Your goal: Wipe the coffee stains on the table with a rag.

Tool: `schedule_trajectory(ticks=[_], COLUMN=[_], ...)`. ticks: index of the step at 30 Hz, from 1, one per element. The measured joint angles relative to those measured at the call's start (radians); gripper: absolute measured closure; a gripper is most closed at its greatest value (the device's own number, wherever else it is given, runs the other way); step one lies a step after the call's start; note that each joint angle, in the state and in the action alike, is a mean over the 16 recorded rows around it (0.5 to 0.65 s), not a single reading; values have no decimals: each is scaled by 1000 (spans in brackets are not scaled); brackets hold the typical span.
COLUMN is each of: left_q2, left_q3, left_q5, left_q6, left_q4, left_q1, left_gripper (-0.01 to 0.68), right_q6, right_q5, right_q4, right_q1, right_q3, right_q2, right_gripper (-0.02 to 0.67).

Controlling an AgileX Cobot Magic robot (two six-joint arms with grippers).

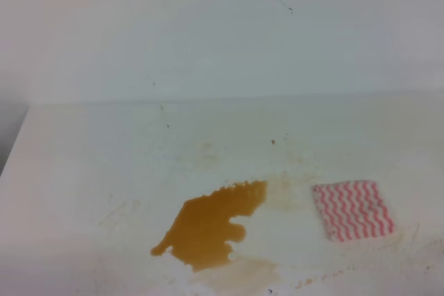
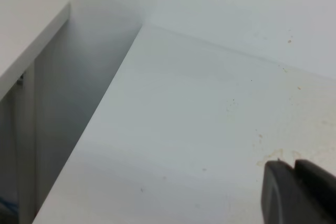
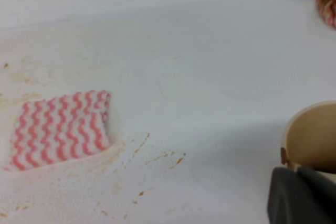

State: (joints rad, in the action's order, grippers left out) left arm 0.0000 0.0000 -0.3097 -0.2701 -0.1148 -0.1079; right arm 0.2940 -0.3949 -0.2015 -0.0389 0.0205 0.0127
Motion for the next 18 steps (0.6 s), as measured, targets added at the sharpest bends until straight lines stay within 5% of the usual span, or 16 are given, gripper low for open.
schedule_trajectory(ticks=[18], left_q2=[-2], left_q3=[2], left_q5=[1], left_q6=[0], left_q4=[0], left_q1=[0], left_gripper=[673], right_q6=[-13], right_q5=[111], right_q4=[-12], right_q1=[0], right_q3=[4], right_q2=[0], right_gripper=[651])
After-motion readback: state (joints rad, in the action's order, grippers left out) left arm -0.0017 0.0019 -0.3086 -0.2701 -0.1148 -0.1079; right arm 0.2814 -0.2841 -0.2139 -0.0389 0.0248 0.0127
